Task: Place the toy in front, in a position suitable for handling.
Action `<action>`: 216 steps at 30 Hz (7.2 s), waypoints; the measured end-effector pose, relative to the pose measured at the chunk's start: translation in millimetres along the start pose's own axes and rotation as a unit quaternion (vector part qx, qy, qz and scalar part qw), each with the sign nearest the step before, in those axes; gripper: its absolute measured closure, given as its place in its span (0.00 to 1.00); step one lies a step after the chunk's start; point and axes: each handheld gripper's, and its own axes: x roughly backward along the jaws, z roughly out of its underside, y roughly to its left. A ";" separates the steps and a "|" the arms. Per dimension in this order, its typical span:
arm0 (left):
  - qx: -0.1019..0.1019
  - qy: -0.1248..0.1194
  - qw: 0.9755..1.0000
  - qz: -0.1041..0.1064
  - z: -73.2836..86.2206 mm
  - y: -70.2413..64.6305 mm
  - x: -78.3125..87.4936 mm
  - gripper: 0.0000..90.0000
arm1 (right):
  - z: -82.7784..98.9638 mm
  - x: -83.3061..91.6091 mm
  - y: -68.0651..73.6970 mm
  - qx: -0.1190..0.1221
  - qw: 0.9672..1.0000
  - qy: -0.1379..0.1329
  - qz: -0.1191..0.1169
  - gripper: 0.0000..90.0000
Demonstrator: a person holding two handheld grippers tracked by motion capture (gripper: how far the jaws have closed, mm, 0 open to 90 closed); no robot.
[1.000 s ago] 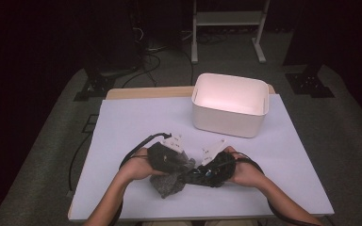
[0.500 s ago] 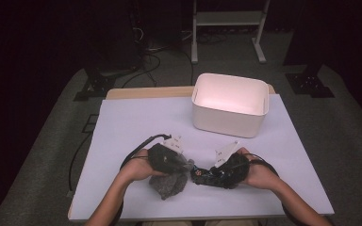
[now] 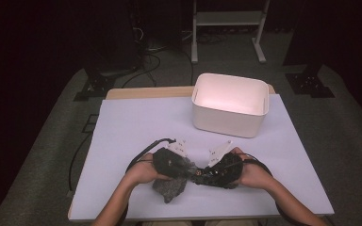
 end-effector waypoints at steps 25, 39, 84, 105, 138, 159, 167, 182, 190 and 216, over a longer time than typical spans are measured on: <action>-0.025 -0.046 0.998 -0.025 -18.5 -12.9 53.6 0.91 | -47.4 3.4 3.0 0.030 0.997 -0.067 0.010 0.63; -0.035 -0.040 0.998 -0.015 -31.7 -11.7 44.1 0.91 | -20.0 25.4 3.6 0.004 0.994 -0.106 0.020 0.63; -0.055 -0.039 0.998 -0.003 -55.7 -17.8 49.2 0.90 | -4.8 48.7 9.4 -0.005 0.990 -0.142 0.024 0.63; -0.050 -0.016 0.998 -0.022 -45.3 -15.0 55.0 0.89 | -6.1 45.6 5.1 -0.018 0.986 -0.163 0.012 0.63; -0.111 0.005 0.994 -0.010 -93.4 -36.3 49.2 0.89 | -6.8 35.8 13.6 -0.011 0.987 -0.160 0.024 0.63; -0.051 -0.035 0.998 -0.005 -58.3 -13.3 53.0 0.88 | 7.9 45.3 10.0 -0.036 0.985 -0.167 0.024 0.63; -0.047 -0.041 0.998 -0.016 -52.5 -12.3 68.8 0.89 | -15.4 34.0 8.2 -0.016 0.986 -0.161 0.029 0.63; -0.051 -0.051 0.997 -0.006 -50.8 -13.9 64.6 0.88 | -17.9 37.9 6.4 -0.009 0.989 -0.143 0.026 0.63; -0.062 -0.046 0.997 0.008 -59.2 -16.2 51.5 0.88 | -18.0 50.9 4.0 -0.010 0.991 -0.128 0.026 0.56; -0.034 0.019 0.999 0.013 -39.3 -5.9 3.8 0.88 | 19.4 68.6 7.2 -0.022 0.994 -0.105 0.022 0.63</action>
